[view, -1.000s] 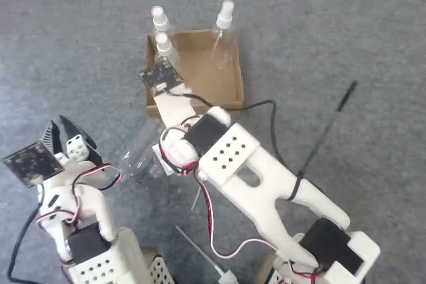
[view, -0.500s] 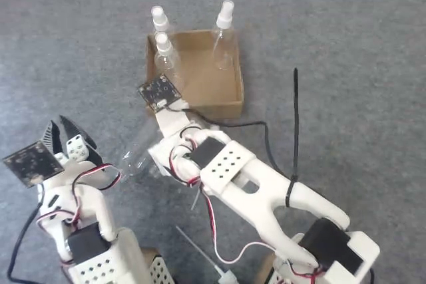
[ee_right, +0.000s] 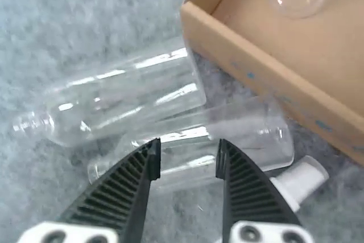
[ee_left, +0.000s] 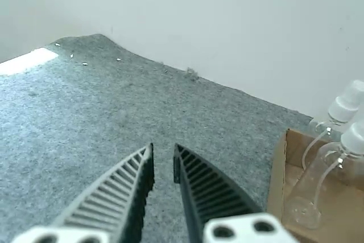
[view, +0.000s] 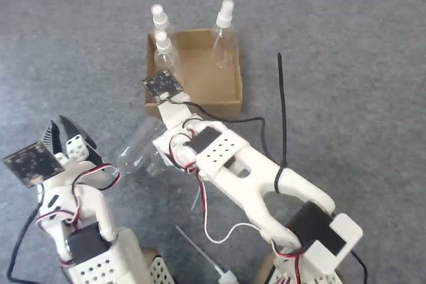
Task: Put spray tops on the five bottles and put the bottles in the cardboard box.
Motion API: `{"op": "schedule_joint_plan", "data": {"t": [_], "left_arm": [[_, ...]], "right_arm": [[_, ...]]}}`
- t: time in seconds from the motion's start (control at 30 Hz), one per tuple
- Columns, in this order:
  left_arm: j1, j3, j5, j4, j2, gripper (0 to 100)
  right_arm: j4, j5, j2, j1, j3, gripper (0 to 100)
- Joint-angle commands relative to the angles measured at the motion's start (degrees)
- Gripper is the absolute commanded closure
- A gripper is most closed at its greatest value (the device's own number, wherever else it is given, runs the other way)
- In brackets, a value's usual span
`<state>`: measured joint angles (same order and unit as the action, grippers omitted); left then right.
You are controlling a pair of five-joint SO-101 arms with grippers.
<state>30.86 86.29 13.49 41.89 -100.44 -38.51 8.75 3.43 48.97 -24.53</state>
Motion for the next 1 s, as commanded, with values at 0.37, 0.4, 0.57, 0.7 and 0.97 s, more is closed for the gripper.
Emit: {"op": "schedule_joint_plan", "data": {"t": [0.37, 0.4, 0.57, 0.7, 0.97], "left_arm": [[0.2, -0.7, 1.0, -2.0, -0.9, 95], [0.2, -0.7, 1.0, -2.0, -0.9, 95], [0.2, -0.7, 0.9, -2.0, -0.9, 95], [0.2, -0.7, 0.9, -2.0, -0.9, 95], [0.2, -0.7, 0.8, -2.0, -0.9, 95]], "right_arm": [[-23.0, -4.3, -2.6, -1.1, 9.6, 86.1], [-23.8, -4.3, -3.6, -1.1, 9.6, 86.1], [-24.7, -4.3, -8.5, -1.1, 9.5, 86.1], [-24.0, -4.3, -10.2, -1.1, 9.5, 86.1], [-12.0, -4.3, -10.3, -1.2, 4.2, 86.1]]}}
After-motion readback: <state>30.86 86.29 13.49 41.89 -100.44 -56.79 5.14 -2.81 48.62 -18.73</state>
